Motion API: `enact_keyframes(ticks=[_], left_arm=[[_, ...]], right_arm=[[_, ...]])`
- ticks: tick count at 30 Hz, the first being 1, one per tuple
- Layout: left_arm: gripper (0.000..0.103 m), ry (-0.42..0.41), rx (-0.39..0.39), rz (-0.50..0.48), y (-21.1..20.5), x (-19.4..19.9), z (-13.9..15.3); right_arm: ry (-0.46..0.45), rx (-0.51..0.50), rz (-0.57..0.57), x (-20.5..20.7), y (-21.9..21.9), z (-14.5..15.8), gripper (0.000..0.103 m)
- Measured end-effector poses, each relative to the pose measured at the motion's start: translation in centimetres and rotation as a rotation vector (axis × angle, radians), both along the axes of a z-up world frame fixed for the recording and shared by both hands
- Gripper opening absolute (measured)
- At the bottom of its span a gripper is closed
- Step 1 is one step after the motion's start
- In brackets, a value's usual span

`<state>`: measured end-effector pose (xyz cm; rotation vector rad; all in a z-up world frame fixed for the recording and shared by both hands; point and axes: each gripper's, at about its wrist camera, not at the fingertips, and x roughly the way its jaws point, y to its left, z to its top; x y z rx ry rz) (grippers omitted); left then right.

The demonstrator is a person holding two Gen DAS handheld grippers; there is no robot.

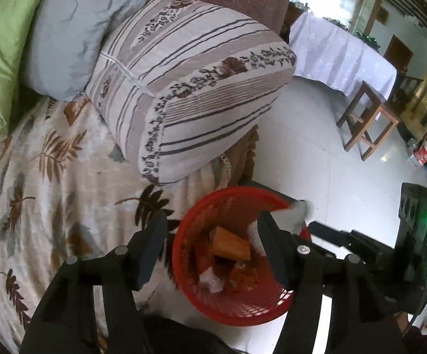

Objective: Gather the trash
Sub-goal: 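Carry glove and cigarette pack to the red basket and release both, then move both tools back toward the remaining trash on the bed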

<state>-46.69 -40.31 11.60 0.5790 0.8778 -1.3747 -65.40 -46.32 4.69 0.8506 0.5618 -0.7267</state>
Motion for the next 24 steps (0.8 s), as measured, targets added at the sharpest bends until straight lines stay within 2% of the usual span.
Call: enact_keyframes(ticks=[4, 6, 9, 12, 15, 18, 24], left_arm=[[0.066, -0.002, 0.003, 0.052, 1.7, 1.9, 0.4], [0.068, -0.035, 0.005, 0.091, 2.9, 2.9, 0.9], [0.079, -0.072, -0.014, 0.168, 5.7, 5.2, 1.7], [0.085, -0.078, -0.024, 0.239, 8.3, 7.5, 2.3], [0.086, -0.073, -0.022, 0.299, 10.6, 9.5, 2.4], [0.086, -0.071, -0.023, 0.365, 13.5, 11.1, 2.8], [0.086, -0.183, -0.067, 0.502, 19.8, 12.9, 4.4]], right_arm=[[0.015, -0.004, -0.007, 0.6, 0.0, 0.2, 0.068], [0.011, -0.009, -0.001, 1.2, 0.2, 0.5, 0.068], [0.001, -0.010, 0.015, 2.1, 0.6, 0.9, 0.068], [0.012, -0.043, 0.040, 3.7, 2.0, 1.9, 0.068], [0.019, -0.090, 0.065, 5.1, 3.5, 2.8, 0.075], [0.027, -0.129, 0.107, 6.5, 5.3, 3.6, 0.076], [0.041, -0.131, 0.187, 9.2, 7.9, 5.4, 0.076]])
